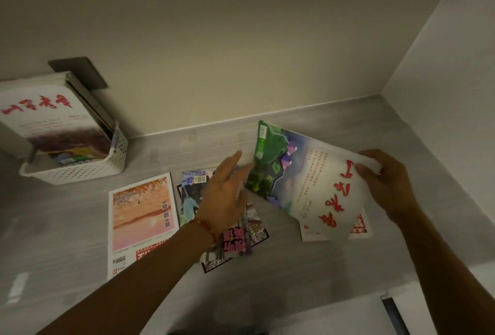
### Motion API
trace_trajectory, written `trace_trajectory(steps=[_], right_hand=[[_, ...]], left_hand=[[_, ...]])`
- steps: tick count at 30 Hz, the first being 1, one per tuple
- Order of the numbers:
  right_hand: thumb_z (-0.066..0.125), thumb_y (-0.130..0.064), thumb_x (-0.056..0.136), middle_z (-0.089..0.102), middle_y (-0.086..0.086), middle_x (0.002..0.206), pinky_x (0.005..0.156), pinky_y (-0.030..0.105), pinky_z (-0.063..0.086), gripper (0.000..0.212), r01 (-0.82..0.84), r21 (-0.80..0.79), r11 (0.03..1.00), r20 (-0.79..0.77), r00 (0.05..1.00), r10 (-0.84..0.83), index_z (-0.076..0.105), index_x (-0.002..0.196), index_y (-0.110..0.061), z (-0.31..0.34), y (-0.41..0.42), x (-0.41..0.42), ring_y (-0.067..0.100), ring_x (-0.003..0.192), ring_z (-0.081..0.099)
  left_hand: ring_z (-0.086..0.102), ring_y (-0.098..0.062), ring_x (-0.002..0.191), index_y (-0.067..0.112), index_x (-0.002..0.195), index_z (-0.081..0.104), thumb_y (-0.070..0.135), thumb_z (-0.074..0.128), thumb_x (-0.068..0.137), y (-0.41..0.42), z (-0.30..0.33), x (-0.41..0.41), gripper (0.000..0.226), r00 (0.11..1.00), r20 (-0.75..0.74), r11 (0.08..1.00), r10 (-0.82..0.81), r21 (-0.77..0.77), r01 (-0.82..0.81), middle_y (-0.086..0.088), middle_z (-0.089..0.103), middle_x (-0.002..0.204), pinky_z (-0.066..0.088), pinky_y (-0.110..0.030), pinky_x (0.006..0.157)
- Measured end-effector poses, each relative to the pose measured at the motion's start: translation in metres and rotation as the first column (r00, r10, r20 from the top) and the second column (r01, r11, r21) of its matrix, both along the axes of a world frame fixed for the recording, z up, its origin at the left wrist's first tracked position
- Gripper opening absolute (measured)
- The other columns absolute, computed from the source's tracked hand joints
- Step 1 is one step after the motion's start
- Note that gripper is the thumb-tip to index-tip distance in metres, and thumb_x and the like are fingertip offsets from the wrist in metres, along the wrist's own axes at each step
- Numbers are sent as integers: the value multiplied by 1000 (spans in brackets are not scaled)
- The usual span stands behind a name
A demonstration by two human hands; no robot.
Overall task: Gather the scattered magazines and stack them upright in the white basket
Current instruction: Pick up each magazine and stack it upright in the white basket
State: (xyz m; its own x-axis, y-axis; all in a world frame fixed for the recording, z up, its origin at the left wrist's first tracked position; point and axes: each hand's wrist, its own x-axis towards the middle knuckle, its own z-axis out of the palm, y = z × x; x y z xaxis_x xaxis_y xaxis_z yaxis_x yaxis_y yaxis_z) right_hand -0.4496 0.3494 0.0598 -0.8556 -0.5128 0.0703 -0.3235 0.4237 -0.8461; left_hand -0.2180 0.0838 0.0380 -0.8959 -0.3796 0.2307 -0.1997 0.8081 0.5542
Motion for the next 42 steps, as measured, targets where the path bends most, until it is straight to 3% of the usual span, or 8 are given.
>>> trace_trajectory(steps=[3, 6, 11, 19, 25, 32, 37, 42], right_hand=[[66, -12, 90, 74, -2, 87, 65, 38, 62, 10, -207, 25, 978, -6, 978, 207, 65, 99, -16, 44, -15, -5, 16, 76, 74], [65, -10, 91, 75, -4, 90, 62, 33, 63, 8, -455, 38, 889, 28, 890, 455, 66, 98, -12, 83, -38, -1, 16, 76, 75], [67, -17, 90, 74, 0, 91, 60, 22, 58, 16, -615, 27, 788, 51, 788, 613, 64, 106, -14, 106, -79, 20, 18, 78, 75], [45, -43, 101, 69, 3, 112, 82, 38, 57, 33, -161, -86, 983, 245, 953, 177, 59, 121, -20, 58, -111, 61, 20, 102, 67], [37, -55, 98, 74, 14, 109, 79, 48, 58, 51, -36, -262, 964, 753, 617, 228, 64, 119, -16, 22, -173, 147, 36, 98, 71], [57, -19, 98, 70, -1, 121, 83, 40, 61, 25, -307, -128, 943, 323, 886, 332, 62, 122, -19, 38, -282, 219, 19, 107, 69], [64, -16, 91, 76, 2, 103, 73, 32, 62, 16, -322, -19, 947, -10, 947, 322, 72, 105, -11, 72, -377, 251, 16, 88, 72], [64, -24, 92, 72, 7, 117, 55, 0, 46, 25, -376, 2, 926, -242, 899, 366, 71, 112, -9, 109, -469, 269, 9, 85, 66]], left_hand=[[23, -28, 149, 19, 148, 37, 30, 63, 91, 9, 52, -28, 63, 997, -69, 985, -37, -169, 25, -9, 26, 161, 25, -48, 121], [34, -28, 144, 28, 151, 30, 56, 52, 92, 14, 90, -40, 69, 985, 158, 947, -72, -300, 118, -6, 40, 155, 28, -49, 119], [68, -22, 101, 39, 129, 52, 36, 50, 98, -2, 91, -12, 30, 929, 283, 953, -237, 252, 166, 1, 71, 116, 58, -46, 86], [74, -20, 93, 24, 115, 67, 22, 54, 99, -45, 83, 67, 20, 983, 106, 763, 149, 620, -182, 1, 76, 104, 62, -45, 80], [73, -12, 72, 15, 123, 62, 15, 53, 99, -99, 77, 121, 25, 944, 38, 510, 327, 834, -211, -6, 75, 108, 55, -19, 56], [70, -21, 106, 23, 127, 59, 26, 55, 99, -180, 66, 199, 29, 899, 34, 447, 436, 859, -249, 4, 72, 118, 62, -37, 79], [67, -22, 110, 17, 117, 62, 23, 60, 96, -265, 83, 246, 22, 845, -6, 646, 535, 648, -404, -1, 68, 123, 60, -41, 84], [64, -17, 86, 7, 99, 71, 14, 62, 93, -346, 117, 267, 13, 730, -107, 693, 675, 429, -579, 1, 66, 102, 45, -4, 59]])
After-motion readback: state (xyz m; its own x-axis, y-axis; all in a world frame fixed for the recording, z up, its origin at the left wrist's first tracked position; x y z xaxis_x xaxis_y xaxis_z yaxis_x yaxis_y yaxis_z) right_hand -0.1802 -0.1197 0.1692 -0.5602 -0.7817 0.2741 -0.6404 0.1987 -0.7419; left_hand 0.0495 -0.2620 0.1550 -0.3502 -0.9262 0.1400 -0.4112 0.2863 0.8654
